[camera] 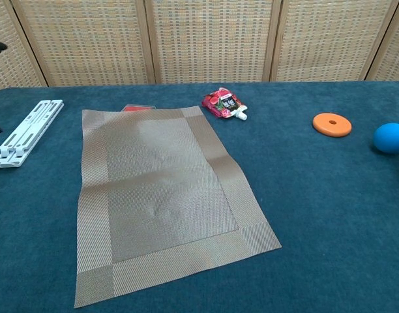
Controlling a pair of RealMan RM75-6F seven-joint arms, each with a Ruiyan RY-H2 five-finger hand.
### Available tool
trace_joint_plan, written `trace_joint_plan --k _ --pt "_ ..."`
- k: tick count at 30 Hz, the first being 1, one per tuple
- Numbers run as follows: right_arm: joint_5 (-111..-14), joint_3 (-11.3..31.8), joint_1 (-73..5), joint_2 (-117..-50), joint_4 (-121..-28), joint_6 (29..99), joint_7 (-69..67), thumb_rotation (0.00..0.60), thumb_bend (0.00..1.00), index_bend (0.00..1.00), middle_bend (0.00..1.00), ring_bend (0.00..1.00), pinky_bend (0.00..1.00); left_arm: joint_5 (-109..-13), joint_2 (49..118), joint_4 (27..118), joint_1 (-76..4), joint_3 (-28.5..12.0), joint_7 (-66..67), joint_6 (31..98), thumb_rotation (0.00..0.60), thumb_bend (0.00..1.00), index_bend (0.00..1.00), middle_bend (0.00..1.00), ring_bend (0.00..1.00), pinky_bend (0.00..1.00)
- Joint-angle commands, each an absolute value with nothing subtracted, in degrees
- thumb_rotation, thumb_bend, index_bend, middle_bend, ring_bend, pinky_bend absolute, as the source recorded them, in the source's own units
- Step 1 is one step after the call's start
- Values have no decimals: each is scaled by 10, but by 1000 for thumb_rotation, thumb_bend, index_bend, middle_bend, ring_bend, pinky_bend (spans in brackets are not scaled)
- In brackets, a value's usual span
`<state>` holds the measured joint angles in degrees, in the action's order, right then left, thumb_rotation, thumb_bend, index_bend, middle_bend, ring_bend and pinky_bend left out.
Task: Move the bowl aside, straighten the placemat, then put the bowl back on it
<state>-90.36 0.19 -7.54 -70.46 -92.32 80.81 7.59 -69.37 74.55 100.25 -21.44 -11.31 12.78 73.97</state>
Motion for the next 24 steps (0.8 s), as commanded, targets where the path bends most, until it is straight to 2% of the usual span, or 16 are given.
trace_joint_plan --k 1,4,12,18,24 --pt "-904 2 -75 -706 -922 809 77 600 60 180 0 0 0 -735 727 1015 -180 -80 110 781 600 52 0 0 0 0" --pt "-905 1 -76 -709 -920 808 83 600 60 180 0 0 0 -769 715 1015 -141 -46 128 831 600 51 0 0 0 0" --pt "-913 -6 -78 -724 -917 801 99 600 60 180 0 0 0 -813 695 1011 -84 -6 132 894 600 53 0 0 0 0" --pt "-920 -9 -88 -745 -931 786 120 600 60 183 0 0 0 -830 683 1002 -64 3 100 909 600 53 0 0 0 0" --pt "-920 4 -118 -822 -959 749 209 600 60 197 0 0 0 -832 675 1000 -58 -8 73 913 600 52 0 0 0 0"
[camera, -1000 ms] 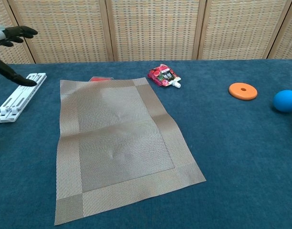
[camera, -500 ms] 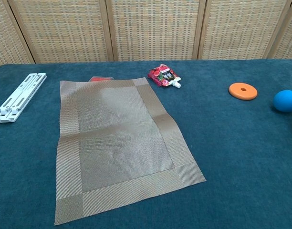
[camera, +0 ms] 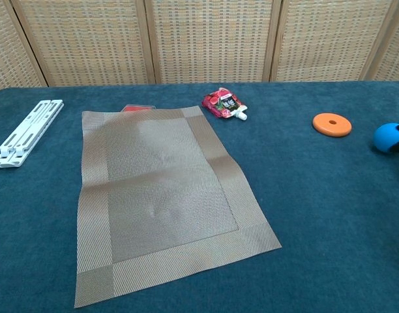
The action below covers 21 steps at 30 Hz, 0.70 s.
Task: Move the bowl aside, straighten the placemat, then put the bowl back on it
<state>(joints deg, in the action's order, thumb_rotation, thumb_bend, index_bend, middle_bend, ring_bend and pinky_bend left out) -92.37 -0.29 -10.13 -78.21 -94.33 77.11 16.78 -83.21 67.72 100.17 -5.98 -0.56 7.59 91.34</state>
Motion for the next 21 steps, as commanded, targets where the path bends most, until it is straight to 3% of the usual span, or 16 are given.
trace_joint_plan --k 1,10,21 --pt "-918 5 -123 -837 -961 740 218 600 60 196 0 0 0 -832 674 1000 -57 -9 69 912 600 52 0 0 0 0" --pt "-879 17 -155 -941 -917 684 254 600 60 12 0 0 0 -831 663 1000 -53 -17 38 904 600 53 0 0 0 0" --pt "-839 41 -177 -997 -884 670 280 600 60 0 0 0 0 -833 662 997 -52 -21 32 892 600 52 0 0 0 0"
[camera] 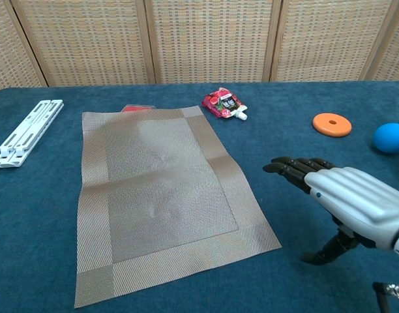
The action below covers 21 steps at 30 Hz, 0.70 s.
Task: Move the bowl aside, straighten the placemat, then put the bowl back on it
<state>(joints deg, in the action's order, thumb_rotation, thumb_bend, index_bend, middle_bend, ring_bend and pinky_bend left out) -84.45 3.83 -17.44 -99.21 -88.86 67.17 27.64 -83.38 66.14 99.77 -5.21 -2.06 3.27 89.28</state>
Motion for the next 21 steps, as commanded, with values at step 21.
trace_joint_plan --k 21 --pt "-772 52 -205 -1071 -829 648 298 600 60 0 0 0 0 -827 665 993 -51 -31 27 874 600 52 0 0 0 0"
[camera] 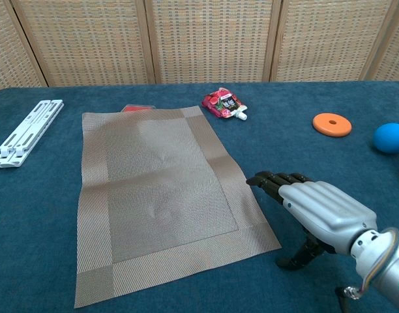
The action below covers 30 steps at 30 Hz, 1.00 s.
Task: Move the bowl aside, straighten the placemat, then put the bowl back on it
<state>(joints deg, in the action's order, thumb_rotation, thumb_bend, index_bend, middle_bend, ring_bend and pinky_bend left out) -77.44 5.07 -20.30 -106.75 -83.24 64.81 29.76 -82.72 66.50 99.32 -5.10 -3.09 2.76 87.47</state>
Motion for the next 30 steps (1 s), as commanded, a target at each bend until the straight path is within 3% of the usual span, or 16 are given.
trace_joint_plan --k 1,8,20,30 --pt "-771 52 -206 -1073 -827 648 298 600 60 0 0 0 0 -826 665 993 -51 -32 26 874 600 53 0 0 0 0" --pt "-767 56 -215 -1098 -801 649 283 600 79 9 0 0 0 -825 665 991 -51 -35 21 870 600 53 0 0 0 0" --pt "-815 46 -223 -1121 -769 680 213 600 430 125 0 0 0 -828 666 990 -52 -35 13 862 600 52 0 0 0 0" --pt "-822 40 -221 -1117 -773 691 200 600 486 151 0 0 0 -829 663 993 -50 -35 7 860 600 52 0 0 0 0"
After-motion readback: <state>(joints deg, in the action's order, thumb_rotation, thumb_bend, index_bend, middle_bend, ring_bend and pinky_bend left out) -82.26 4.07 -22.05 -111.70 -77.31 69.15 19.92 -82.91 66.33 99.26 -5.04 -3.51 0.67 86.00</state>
